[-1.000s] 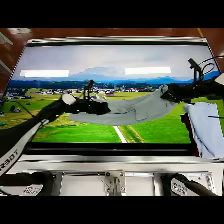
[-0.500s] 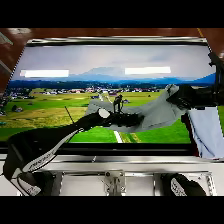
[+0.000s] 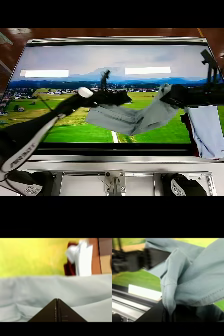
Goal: Fold the shirts.
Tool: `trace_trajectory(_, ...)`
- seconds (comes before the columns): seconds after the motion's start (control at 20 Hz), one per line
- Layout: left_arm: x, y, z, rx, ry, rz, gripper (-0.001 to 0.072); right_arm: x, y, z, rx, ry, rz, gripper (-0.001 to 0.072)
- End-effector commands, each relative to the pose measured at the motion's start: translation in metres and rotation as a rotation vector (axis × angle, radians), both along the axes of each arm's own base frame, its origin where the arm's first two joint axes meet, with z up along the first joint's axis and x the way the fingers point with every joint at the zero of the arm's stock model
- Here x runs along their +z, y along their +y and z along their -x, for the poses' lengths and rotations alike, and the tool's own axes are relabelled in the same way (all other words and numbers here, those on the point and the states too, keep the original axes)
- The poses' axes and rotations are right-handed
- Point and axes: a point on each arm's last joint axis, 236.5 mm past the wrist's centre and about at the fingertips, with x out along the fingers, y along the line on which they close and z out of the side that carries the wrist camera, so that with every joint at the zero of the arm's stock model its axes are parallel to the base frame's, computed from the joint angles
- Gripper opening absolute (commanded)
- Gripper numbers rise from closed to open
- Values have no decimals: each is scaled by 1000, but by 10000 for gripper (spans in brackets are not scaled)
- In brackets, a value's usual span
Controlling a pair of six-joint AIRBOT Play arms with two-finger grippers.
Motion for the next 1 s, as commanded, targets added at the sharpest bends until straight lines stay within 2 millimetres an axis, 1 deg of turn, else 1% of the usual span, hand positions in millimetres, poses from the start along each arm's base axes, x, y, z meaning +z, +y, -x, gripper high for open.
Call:
trace_trajectory(0.0, 81, 92, -26, 70, -251, -124, 29, -4, 56, -29, 64, -91, -34, 65)
trace_trajectory(0.1, 126, 148, -28, 155, -334, -180, 29, -22, 104, -44, 118, -109, -57, 65)
trace_trajectory(0.15, 148, 171, -25, 192, -368, -190, 29, -35, 127, -50, 138, -113, -65, 65)
trace_trajectory(0.2, 173, 192, -19, 227, -406, -186, 30, -52, 151, -58, 152, -116, -67, 65)
trace_trajectory(0.25, 194, 208, -10, 255, -443, -181, 30, -70, 172, -65, 157, -116, -67, 65)
trace_trajectory(0.35, 236, 238, 13, 307, -524, -175, 30, -115, 210, -75, 160, -99, -63, 65)
trace_trajectory(0.45, 271, 261, 43, 348, -598, -177, 30, -165, 244, -77, 134, -33, -89, 66)
trace_trajectory(0.5, 283, 268, 57, 359, -627, -180, 30, -187, 256, -77, 106, 8, -111, 66)
trace_trajectory(0.55, 294, 273, 72, 366, -656, -184, 30, -205, 265, -78, 67, 49, -139, 67)
trace_trajectory(0.6, 301, 275, 85, 366, -675, -189, 30, -221, 273, -80, 13, 95, -178, 105)
trace_trajectory(0.65, 305, 277, 96, 363, -689, -197, 30, -231, 277, -85, -48, 129, -219, 304)
trace_trajectory(0.7, 307, 279, 104, 359, -695, -205, 30, -235, 278, -92, -100, 145, -252, 574)
trace_trajectory(0.75, 305, 279, 110, 349, -691, -215, 30, -233, 277, -98, -129, 139, -270, 644)
trace_trajectory(0.85, 296, 282, 110, 336, -674, -256, 30, -220, 267, -107, -134, 115, -278, 644)
trace_trajectory(0.95, 286, 287, 104, 342, -661, -296, 30, -197, 247, -109, -78, 106, -267, 644)
